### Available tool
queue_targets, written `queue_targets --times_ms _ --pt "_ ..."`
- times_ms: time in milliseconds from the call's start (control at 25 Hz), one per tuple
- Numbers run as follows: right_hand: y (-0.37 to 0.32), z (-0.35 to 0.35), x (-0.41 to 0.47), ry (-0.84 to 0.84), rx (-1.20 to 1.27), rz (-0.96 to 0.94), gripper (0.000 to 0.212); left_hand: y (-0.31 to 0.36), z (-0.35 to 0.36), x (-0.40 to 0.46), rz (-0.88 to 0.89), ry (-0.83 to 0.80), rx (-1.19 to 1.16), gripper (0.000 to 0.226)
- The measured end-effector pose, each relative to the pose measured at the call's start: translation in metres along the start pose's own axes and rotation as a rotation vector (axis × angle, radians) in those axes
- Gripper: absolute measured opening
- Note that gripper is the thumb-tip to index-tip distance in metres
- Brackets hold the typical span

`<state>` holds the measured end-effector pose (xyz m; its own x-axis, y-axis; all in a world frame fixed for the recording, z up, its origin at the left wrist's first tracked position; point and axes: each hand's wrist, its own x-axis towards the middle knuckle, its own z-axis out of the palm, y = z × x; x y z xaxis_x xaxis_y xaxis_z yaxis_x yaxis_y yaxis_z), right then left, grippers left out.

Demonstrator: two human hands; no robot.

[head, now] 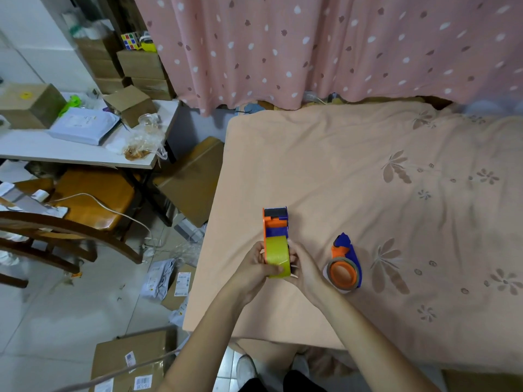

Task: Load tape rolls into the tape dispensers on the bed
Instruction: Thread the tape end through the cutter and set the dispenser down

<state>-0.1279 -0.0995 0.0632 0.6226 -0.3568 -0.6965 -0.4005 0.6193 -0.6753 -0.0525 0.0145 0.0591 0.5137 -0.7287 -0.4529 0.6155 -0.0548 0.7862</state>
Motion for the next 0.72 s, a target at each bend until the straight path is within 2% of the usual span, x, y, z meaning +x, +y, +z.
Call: queue_targets --times_ms 80,160,240,280,360,480,560,720 --pt "-0.003 0.003 -0.002 -0.043 -0.058 -0.046 0.023 0.005 0.007 -0.001 0.002 0.017 -0.006 0.049" --pt "-0.005 0.005 -0.004 -0.069 -0.030 -0.067 0.027 0.010 0.011 -0.001 0.017 0.043 -0.045 0.024" --pt "-0.005 0.004 -0.003 -0.089 -0.011 -0.082 0.031 0.013 0.010 0.000 0.031 0.054 -0.029 0.014" --pt "-0.006 0.003 -0.002 -0.091 -0.007 -0.087 0.035 0.013 0.010 0.000 0.042 0.037 -0.036 0.015" --pt "-0.008 0.002 -0.001 -0.094 0.009 -0.073 0.038 0.014 0.009 -0.002 0.074 -0.021 -0.071 0.034" --pt "-0.012 0.003 -0.002 -0.123 0.037 -0.061 0.034 0.016 0.010 -0.003 0.084 -0.044 -0.047 0.052" --pt "-0.012 0.003 -0.003 -0.135 0.043 -0.057 0.033 0.018 0.014 -0.004 0.074 -0.028 -0.051 0.046" --pt "-0.010 -0.001 -0.006 -0.162 -0.007 -0.082 0.034 0.025 0.019 -0.005 0.052 0.021 -0.122 0.015"
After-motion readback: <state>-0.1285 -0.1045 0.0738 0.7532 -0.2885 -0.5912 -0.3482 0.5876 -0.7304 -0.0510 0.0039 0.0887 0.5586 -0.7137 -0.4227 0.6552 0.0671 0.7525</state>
